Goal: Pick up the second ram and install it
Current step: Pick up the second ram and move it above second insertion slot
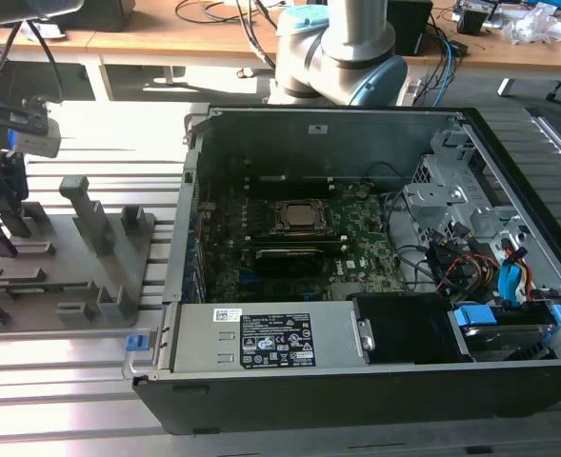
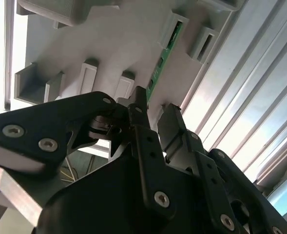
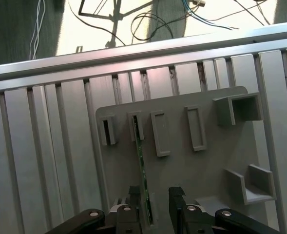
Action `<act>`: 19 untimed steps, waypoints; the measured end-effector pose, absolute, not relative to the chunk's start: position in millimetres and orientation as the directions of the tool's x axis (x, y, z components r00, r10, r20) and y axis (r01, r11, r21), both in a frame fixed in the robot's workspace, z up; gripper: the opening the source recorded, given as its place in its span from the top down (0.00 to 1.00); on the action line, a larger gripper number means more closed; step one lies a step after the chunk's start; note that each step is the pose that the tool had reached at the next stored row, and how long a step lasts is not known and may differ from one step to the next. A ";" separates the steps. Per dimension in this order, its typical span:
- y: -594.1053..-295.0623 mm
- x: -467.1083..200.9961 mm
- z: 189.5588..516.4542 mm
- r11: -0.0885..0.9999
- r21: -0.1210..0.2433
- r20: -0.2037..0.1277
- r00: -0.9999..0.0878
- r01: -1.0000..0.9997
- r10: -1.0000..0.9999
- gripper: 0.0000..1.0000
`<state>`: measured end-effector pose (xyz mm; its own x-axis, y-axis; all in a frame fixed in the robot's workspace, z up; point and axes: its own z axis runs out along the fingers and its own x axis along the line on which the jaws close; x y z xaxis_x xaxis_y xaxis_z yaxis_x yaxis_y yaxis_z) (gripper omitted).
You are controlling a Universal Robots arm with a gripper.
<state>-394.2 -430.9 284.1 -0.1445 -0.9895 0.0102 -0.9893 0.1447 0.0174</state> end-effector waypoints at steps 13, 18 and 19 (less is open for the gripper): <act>-430.9 -394.2 261.1 0.145 0.017 0.010 -0.144 -0.989 -0.989 0.63; -430.9 -394.2 251.7 0.145 0.017 0.010 -0.144 -0.989 -0.989 0.63; -430.9 -394.2 249.8 0.145 0.017 0.010 -0.144 -0.989 -0.989 0.63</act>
<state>-394.2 -430.9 249.8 -0.1444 -0.9895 0.0102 -0.9893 0.1446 0.0173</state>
